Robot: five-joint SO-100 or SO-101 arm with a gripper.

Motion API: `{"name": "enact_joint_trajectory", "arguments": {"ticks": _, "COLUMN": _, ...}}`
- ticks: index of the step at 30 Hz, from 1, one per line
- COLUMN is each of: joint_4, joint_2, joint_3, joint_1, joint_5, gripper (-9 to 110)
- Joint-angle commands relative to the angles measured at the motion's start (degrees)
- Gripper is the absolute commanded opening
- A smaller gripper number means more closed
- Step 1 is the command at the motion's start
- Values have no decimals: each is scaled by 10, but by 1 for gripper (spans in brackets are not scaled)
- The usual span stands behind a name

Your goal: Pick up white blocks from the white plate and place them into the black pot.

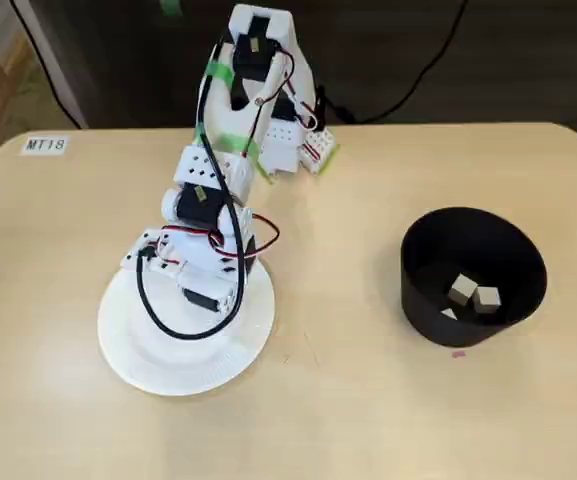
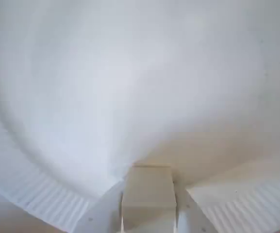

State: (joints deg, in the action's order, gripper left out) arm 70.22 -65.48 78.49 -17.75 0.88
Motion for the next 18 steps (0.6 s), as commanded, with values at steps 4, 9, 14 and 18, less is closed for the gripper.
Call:
{"name": "enact_joint_trajectory", "arguments": {"ticks": 4, "joint_4": -70, "joint_2": -116, "joint_3": -50, "joint_1": -8, "joint_5": -67, "gripper": -2}}
{"name": "enact_joint_trajectory", "arguments": {"ticks": 9, "joint_4": -200, "joint_2": -212, "joint_3": -44, "joint_1": 0, "joint_5": -109, "gripper": -2}}
{"name": "enact_joint_trajectory", "arguments": {"ticks": 14, "joint_4": -287, "joint_2": -268, "joint_3": -43, "joint_1": 23, "joint_5": -134, "gripper": -2}}
{"name": "enact_joint_trajectory", "arguments": {"ticks": 18, "joint_4": -354, "joint_2": -309, "joint_3": -43, "joint_1": 54, "joint_5": -134, "gripper": -2}}
